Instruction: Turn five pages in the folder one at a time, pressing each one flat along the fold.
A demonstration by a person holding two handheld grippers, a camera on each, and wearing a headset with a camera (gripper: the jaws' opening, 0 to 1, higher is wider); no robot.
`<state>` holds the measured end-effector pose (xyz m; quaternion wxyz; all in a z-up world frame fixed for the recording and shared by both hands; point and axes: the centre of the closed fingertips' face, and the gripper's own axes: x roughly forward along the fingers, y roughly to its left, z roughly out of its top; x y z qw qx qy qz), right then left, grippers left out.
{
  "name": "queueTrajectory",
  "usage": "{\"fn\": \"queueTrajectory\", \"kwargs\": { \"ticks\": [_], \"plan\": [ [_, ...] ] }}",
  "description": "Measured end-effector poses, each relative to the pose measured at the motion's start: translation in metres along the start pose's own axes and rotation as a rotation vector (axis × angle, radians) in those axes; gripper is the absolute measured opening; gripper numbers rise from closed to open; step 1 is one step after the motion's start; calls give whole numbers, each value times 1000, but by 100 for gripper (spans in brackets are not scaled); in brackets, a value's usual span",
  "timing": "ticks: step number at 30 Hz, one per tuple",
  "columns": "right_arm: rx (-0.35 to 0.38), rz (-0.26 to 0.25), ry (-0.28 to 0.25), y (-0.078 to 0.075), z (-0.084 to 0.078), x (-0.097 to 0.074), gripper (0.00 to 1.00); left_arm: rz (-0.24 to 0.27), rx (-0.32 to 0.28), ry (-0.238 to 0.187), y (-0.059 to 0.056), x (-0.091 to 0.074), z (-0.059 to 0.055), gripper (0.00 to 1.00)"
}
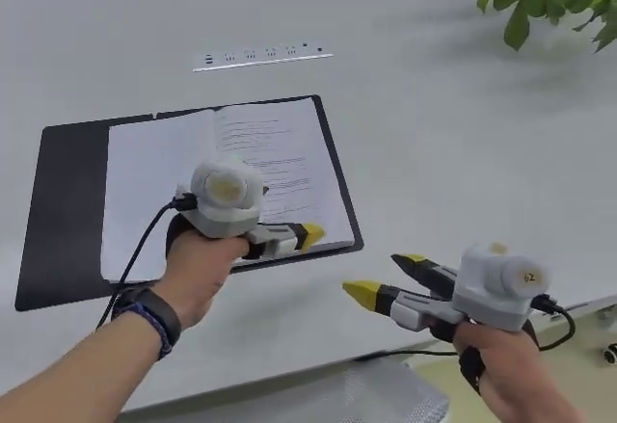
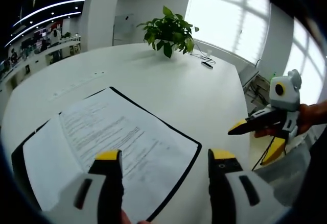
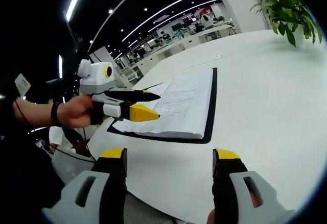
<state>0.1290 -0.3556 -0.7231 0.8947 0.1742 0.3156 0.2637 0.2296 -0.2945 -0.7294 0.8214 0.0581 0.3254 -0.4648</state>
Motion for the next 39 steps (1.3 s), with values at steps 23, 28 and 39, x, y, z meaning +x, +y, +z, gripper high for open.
{"fn": "queueTrajectory", "kwargs": {
  "ticks": [23, 28, 39],
  "plan": [
    [63, -10, 7, -9, -5, -6, 65, 119, -3, 23, 6, 55, -17, 65],
    [68, -19, -3, -13, 0, -7, 65, 133, 91, 42, 6, 55, -24, 64],
    [35, 17, 28, -9, 7, 15, 64, 115, 132, 39, 13, 51, -24, 58]
  ]
}}
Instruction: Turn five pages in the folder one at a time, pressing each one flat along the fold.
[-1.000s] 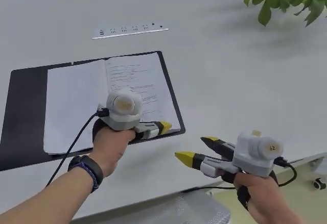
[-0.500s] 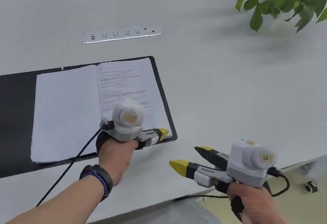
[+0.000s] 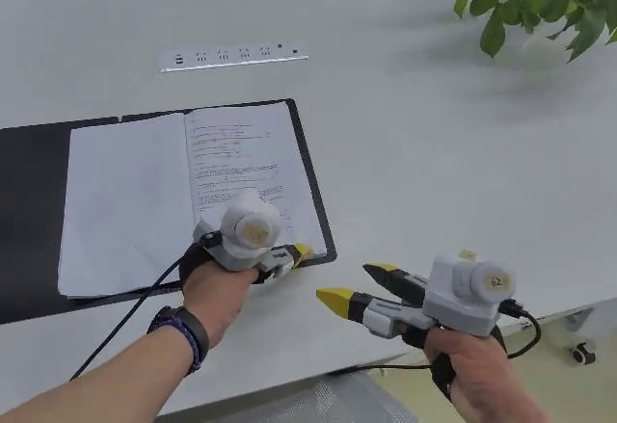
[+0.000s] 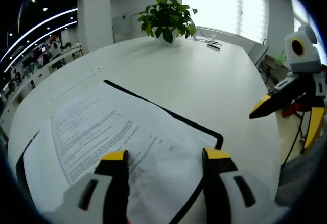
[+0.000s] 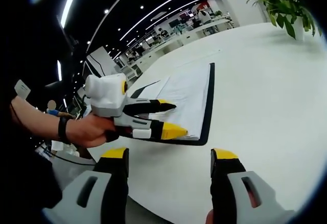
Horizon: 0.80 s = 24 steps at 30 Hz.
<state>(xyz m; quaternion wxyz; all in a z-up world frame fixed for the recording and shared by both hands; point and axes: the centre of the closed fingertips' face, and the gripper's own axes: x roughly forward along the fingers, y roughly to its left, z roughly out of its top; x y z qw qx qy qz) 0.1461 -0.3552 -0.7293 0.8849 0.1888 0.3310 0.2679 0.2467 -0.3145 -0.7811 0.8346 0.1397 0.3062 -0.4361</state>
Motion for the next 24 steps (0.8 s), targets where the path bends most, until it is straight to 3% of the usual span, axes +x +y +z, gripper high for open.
{"fn": "queueTrajectory", "kwargs": {
  "ticks": [13, 24],
  "plan": [
    [-39, 50, -5, 3, 28, 34, 62, -3, -18, -8, 13, -2, 1, 40],
    [-52, 77, 0, -2, 43, 54, 61, -17, -68, -27, 19, -2, 3, 34]
  ]
}}
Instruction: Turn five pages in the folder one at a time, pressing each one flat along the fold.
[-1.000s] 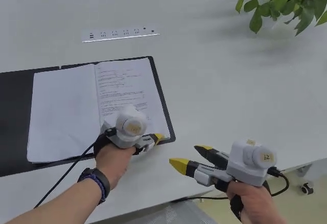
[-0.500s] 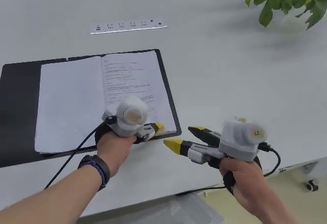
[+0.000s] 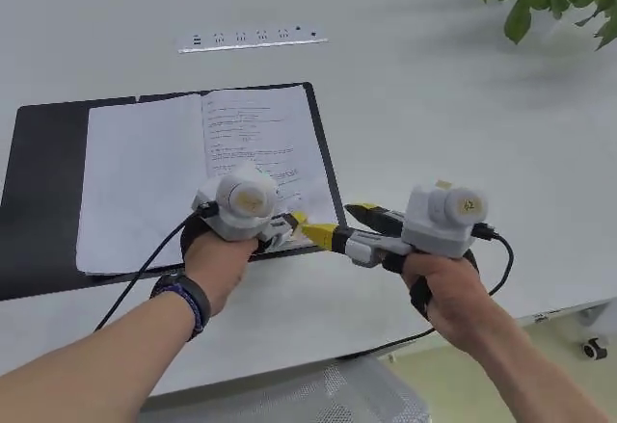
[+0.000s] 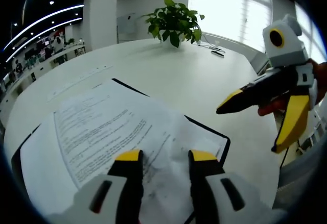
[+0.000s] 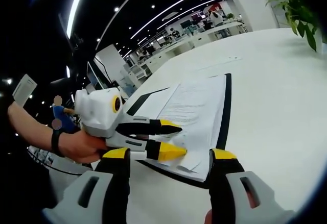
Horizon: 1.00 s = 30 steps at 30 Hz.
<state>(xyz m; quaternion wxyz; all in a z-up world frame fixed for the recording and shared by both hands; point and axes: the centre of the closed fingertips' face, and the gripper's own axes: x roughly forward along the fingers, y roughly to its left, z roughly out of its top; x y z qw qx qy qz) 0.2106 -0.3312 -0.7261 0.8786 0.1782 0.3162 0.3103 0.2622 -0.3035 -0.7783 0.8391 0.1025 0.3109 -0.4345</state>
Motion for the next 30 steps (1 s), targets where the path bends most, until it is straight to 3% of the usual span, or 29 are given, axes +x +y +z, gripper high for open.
{"fn": "queueTrajectory", "kwargs": {
  "ticks": [7, 18, 30],
  "plan": [
    [2, 18, 4, -6, 9, 15, 61, -17, -45, -12, 2, -2, -1, 33],
    [13, 45, 10, -13, 19, 37, 59, -27, -60, -19, 1, -1, 0, 33],
    [35, 32, 2, -21, 20, 36, 59, -31, -58, -18, 1, -1, 0, 32]
  ]
}}
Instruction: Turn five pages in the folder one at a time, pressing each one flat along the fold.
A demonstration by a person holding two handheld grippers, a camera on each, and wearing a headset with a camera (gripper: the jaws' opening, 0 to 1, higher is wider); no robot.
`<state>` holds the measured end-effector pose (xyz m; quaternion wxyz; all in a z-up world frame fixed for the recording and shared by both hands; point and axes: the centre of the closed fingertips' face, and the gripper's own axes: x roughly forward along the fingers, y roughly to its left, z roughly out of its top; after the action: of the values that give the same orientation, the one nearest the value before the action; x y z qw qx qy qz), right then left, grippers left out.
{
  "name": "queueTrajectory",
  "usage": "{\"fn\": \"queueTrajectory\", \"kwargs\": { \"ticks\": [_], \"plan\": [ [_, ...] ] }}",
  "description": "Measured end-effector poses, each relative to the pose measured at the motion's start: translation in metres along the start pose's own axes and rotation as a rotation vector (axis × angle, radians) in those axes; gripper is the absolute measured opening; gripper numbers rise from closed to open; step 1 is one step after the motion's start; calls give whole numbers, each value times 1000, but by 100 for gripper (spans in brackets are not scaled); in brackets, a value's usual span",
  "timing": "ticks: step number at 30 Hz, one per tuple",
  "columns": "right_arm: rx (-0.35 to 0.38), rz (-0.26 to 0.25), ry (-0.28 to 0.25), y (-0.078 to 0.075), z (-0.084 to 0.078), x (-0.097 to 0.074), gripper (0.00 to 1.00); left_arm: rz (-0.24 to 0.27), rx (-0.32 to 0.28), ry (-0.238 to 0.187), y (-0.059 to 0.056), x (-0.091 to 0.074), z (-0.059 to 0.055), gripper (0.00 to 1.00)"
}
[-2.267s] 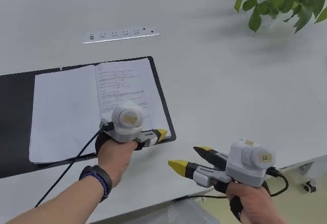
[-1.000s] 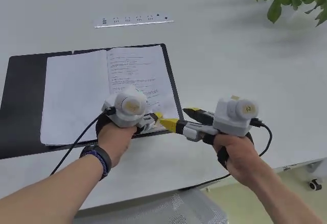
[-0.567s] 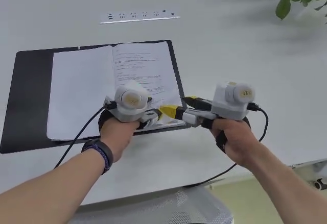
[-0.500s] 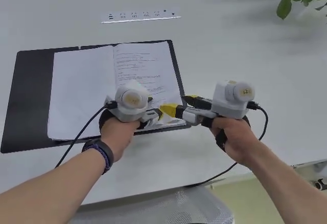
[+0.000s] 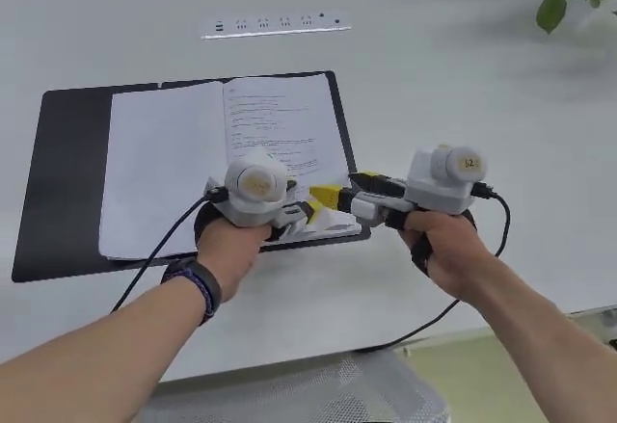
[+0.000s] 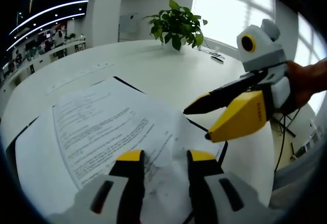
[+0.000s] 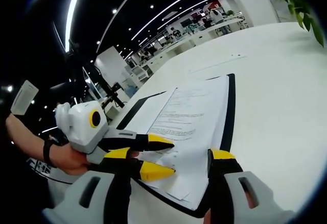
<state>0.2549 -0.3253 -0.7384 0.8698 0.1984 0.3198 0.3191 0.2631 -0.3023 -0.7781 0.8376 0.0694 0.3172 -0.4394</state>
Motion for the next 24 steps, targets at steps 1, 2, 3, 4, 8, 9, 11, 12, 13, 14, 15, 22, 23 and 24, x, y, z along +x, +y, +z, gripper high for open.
{"fn": "queueTrajectory", "kwargs": {
  "ticks": [1, 2, 3, 4, 8, 9, 11, 12, 13, 14, 15, 22, 23, 24],
  "plan": [
    [3, 1, 1, 0, -1, 0, 59, 0, 0, 0, 0, 0, 0, 32],
    [4, 1, 1, 0, -1, 0, 58, 1, 2, 1, 0, 0, 0, 32],
    [9, 1, -3, 0, 0, 0, 58, 1, 3, 1, 0, 0, 0, 32],
    [12, 4, -8, 0, 0, 0, 57, 1, 3, 1, -1, 0, 0, 32],
    [20, 13, -4, 2, -3, 1, 56, 1, 3, 0, 0, -1, 0, 32],
    [20, 13, -2, 2, -3, 1, 56, 1, 2, 1, -1, -1, 0, 32],
    [24, 12, 2, 1, -6, 0, 56, 0, 5, 3, -1, -1, 0, 33],
    [27, 11, 1, 1, -6, 0, 56, 0, 6, 4, -1, -1, 0, 33],
    [35, 11, 0, 0, -7, 0, 56, -1, 7, 4, -1, -2, 0, 33],
    [41, 11, -1, 0, -7, -1, 56, -2, 6, 6, -2, -2, -1, 33],
    [47, 11, -4, -1, -7, -2, 56, -2, 10, 8, -1, -3, -1, 32],
    [85, 13, -28, -6, -6, -7, 47, -18, 5, 28, 0, -10, -5, 35],
    [90, 12, -28, -7, -6, -8, 46, -19, 2, 29, 0, -12, -5, 37],
    [94, 12, -29, -7, -7, -8, 45, -18, 1, 32, 0, -13, -6, 38]
  ]
}}
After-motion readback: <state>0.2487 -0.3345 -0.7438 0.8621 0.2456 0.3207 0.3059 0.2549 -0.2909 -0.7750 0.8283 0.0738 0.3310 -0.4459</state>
